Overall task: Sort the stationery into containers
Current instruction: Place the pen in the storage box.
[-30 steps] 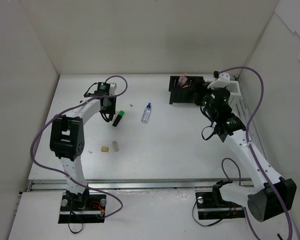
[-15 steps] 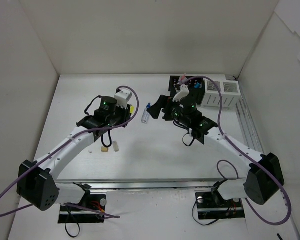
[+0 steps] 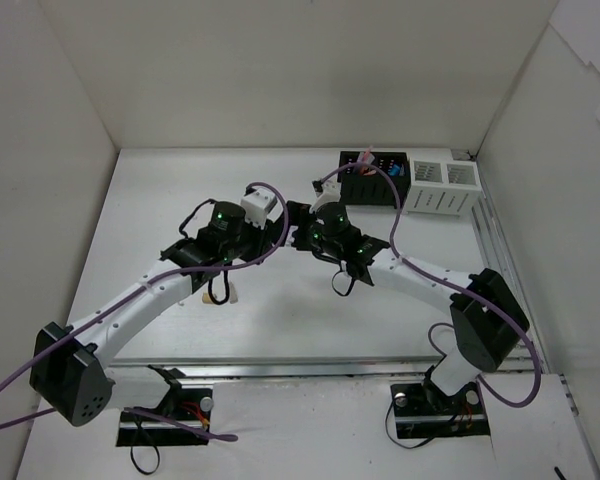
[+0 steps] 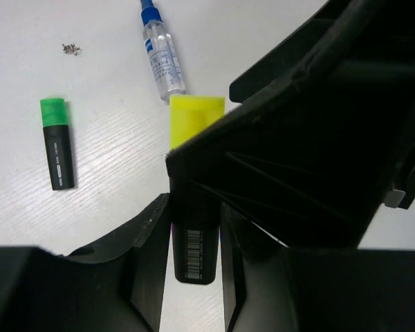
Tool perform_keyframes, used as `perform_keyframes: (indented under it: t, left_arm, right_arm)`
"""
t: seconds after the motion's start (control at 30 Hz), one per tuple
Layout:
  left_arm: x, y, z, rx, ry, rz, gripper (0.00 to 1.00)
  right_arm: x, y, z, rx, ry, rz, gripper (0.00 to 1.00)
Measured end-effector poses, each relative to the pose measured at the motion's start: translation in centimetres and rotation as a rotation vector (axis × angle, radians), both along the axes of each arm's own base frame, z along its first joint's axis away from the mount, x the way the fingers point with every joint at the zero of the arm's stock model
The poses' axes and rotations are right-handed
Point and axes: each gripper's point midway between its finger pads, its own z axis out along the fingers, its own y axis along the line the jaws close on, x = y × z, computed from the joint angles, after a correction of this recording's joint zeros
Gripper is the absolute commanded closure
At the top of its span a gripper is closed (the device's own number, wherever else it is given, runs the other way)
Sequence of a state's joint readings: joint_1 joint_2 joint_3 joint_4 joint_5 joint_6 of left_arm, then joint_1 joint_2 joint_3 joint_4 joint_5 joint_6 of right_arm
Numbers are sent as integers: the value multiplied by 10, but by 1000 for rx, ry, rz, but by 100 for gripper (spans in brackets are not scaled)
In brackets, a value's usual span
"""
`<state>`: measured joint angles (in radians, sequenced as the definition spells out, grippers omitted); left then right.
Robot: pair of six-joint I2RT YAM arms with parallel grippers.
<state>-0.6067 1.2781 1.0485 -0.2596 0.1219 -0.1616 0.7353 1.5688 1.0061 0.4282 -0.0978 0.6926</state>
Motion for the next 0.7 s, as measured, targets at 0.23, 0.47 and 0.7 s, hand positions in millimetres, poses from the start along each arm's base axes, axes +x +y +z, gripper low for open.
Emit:
perform_keyframes:
  t: [0.23,0.47,0.7]
  left_arm:
    - [0,2,-3,4,3,11,100]
    - [5,1,0,3,-14,10,74]
    - [15,3,7,3,-53,4,1]
  right_arm:
    - [3,24,28,91,-49,14,97]
    - [6,24,31,88,-70,10,100]
    - [27,-1,35,42,-121,-61,100]
